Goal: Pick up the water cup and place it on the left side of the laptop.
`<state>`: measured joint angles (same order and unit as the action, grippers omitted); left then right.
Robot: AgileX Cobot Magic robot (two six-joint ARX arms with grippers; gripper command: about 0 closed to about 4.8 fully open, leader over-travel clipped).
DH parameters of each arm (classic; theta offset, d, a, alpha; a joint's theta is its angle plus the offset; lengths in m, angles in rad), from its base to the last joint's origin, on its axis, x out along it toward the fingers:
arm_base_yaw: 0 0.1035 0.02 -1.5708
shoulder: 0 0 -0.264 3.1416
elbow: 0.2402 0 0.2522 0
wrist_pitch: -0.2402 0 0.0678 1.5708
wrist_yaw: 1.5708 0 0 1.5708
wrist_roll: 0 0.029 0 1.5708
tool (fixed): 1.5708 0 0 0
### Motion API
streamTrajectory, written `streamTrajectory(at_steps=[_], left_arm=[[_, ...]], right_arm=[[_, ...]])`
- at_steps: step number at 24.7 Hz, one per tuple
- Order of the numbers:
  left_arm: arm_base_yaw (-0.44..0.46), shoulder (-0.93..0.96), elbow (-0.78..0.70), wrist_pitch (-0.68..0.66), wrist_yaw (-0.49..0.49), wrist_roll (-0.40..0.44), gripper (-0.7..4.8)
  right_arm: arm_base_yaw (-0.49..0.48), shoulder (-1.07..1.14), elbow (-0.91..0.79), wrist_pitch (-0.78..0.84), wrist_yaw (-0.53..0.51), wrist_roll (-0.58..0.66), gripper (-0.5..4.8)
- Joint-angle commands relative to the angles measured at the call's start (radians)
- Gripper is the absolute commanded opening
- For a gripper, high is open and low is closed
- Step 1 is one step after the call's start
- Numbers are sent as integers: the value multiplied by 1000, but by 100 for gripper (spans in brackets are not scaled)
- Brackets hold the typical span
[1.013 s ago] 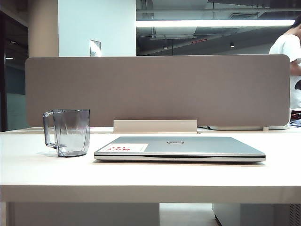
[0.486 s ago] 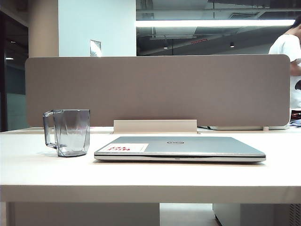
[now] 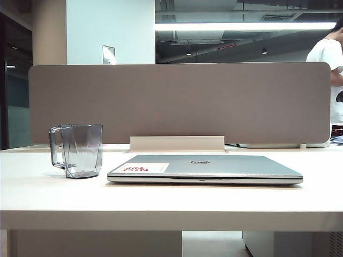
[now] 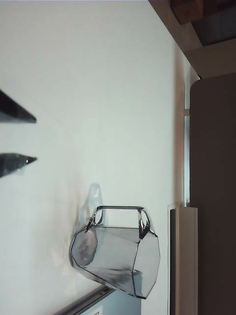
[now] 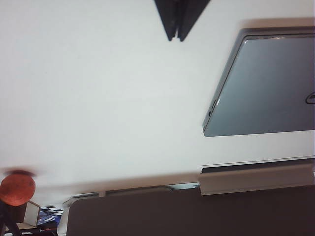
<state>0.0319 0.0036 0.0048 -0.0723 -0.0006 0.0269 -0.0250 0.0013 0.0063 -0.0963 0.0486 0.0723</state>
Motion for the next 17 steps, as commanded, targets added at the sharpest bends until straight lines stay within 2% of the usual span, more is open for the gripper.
streamTrajectory(at_steps=[1, 7, 17], left_arm=[[0, 0, 3, 5, 4, -1, 76], [0, 0, 3, 5, 4, -1, 76], [0, 0, 3, 5, 4, -1, 76]], right_arm=[[0, -2, -6, 10, 12, -30, -5], [0, -2, -6, 11, 12, -109, -5], [0, -2, -6, 11, 12, -103, -5]])
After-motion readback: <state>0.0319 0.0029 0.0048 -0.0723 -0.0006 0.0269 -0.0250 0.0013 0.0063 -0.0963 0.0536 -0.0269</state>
